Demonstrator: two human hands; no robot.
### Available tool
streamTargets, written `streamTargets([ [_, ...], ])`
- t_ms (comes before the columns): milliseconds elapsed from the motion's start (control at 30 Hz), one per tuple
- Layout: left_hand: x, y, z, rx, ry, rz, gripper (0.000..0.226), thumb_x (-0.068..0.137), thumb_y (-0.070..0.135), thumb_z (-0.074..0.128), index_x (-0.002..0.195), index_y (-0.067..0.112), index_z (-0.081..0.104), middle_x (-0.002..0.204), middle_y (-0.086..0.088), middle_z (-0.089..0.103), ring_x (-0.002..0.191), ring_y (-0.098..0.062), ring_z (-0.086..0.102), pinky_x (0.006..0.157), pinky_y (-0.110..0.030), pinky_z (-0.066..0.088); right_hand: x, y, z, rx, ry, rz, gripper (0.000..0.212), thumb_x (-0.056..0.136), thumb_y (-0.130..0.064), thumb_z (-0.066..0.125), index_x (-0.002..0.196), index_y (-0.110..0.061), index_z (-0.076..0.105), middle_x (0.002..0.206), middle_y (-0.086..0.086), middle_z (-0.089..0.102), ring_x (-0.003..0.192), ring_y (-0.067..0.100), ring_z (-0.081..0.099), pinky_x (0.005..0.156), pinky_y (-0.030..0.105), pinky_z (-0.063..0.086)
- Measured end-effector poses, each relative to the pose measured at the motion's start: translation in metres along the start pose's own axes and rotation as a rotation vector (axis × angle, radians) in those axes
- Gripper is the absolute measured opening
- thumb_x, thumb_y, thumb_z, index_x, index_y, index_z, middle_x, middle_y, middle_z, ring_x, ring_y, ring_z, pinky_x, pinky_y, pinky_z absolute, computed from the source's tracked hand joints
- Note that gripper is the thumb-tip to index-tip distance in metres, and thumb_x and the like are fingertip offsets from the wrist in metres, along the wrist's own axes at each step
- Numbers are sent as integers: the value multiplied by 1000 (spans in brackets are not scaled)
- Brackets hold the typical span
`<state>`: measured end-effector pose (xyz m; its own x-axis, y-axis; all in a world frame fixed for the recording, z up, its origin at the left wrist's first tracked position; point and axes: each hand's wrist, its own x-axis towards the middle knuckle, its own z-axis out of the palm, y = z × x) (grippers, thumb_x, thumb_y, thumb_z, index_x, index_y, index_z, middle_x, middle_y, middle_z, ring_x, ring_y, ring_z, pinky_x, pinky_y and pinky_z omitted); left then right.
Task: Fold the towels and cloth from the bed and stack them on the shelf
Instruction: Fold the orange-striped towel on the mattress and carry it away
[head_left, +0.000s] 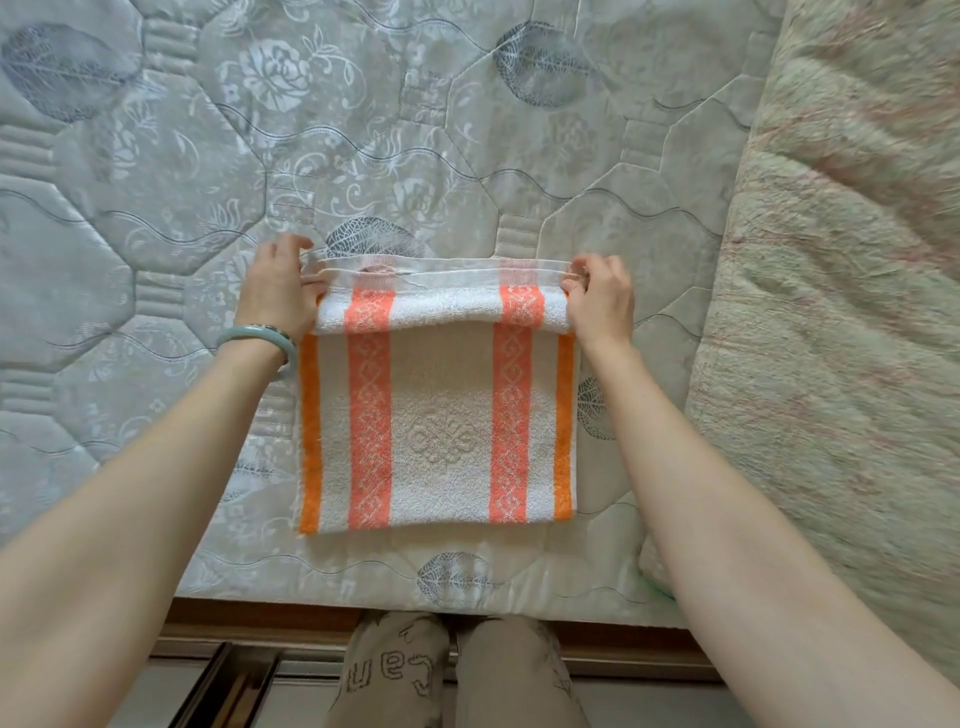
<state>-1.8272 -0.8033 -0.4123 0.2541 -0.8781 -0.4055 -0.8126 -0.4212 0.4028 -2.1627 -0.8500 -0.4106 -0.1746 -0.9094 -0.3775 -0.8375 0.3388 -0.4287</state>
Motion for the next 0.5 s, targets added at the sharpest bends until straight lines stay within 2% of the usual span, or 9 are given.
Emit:
streamTargets([
  [133,-10,-8,-4,-55,82,24,18,84,11,62,99,1,64,105,-24,54,97,-36,54,84,-34,39,-3,-5,-4,-31,-8,8,11,87,-9,58,96,-2,61,106,16,57,103,30,52,82,29,37],
  [233,-25,-9,-19,-97,114,35,16,84,10,60,97,1,65,103,-22,59,98,-35,55,86,-34,39,-17,-12,-15,-6,3,-25,6,90,-7,53,93,-4,58,97,14,63,90,26,54,71,28,34],
  [300,-37,-9,-36,-89,137,91,14,84,11,61,96,3,66,99,-19,62,97,-34,54,85,-37,41,-31,-17,-31,31,47,-56,7,91,-8,52,95,-6,58,93,15,66,88,29,58,68,28,34],
  [400,-71,-2,-71,-103,172,179,12,84,10,62,95,6,66,92,-14,63,94,-32,54,80,-42,46,-67,-27,-69,59,132,-148,19,91,-7,53,106,-7,63,98,15,68,96,31,59,73,31,41],
  [500,-108,18,-112,-143,258,212,14,85,12,59,96,8,66,84,0,58,89,-22,55,81,-41,45,-105,-42,-120,73,187,-263,19,89,-6,55,102,-6,68,98,13,70,97,32,58,76,29,39],
])
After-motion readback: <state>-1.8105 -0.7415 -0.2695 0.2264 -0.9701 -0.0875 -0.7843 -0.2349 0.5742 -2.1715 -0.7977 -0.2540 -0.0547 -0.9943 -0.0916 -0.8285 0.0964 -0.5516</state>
